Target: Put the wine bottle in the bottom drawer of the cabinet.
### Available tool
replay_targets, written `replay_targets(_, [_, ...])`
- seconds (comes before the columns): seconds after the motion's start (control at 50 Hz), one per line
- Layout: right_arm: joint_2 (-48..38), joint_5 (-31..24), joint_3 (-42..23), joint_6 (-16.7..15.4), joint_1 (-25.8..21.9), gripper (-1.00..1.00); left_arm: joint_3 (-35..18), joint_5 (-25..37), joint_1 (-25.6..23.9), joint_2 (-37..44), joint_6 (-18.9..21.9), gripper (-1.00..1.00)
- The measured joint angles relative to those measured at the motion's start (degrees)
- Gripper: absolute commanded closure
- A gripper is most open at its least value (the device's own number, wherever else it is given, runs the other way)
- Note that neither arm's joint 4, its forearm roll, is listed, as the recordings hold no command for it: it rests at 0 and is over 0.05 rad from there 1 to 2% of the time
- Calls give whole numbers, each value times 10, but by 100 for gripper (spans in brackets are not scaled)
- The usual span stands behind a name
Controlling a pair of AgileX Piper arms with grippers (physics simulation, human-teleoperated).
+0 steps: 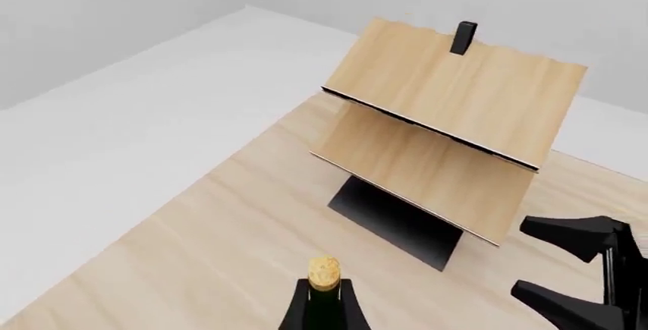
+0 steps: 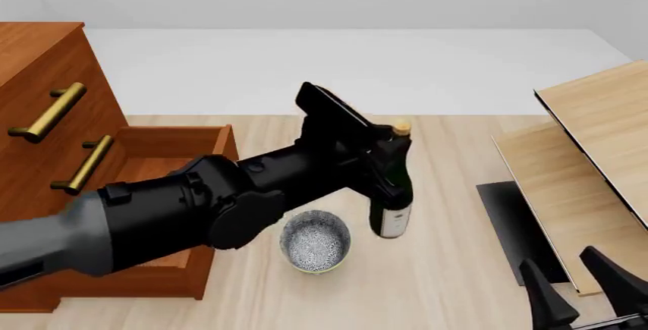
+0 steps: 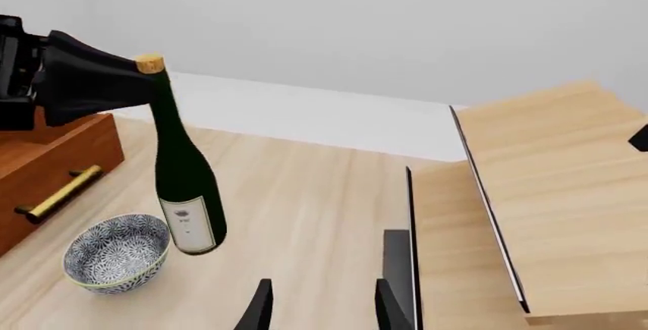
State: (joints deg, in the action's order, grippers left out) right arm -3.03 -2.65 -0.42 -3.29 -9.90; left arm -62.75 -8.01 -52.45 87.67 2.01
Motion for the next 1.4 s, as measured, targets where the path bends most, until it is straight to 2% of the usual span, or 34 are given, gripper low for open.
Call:
replay_targets(0.36, [-3, 3, -1, -6, -3, -100, -43, 75, 11, -64, 12, 100])
replay_targets(0.68, [-2, 2, -3, -11, -6, -100, -79, 146, 47, -119, 21, 100])
replay_targets(1.1, [-14, 15, 0, -13, -12, -100, -94, 217, 134, -190, 50, 100])
replay_targets(1.4, [-12, 14, -3, -14, -15, -100, -119, 290, 218, -231, 40, 100])
